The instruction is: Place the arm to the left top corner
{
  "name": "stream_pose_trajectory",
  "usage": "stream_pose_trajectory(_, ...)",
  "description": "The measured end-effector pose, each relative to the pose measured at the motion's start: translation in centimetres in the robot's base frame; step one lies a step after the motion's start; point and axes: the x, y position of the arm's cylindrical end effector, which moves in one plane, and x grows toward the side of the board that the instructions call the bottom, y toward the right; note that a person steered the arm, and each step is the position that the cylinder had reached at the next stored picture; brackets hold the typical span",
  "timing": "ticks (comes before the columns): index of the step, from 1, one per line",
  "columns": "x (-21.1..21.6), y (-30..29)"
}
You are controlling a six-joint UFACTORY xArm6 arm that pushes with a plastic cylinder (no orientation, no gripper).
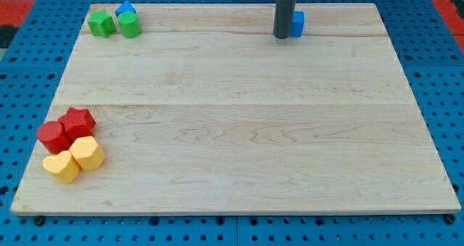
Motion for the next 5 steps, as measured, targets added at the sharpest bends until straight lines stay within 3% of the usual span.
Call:
stream_pose_trajectory(2,-7.5,-10.1)
stream_pose_trajectory(3,-7.8,-10.8)
stream_pose_trajectory(5,-7.8,-19.3)
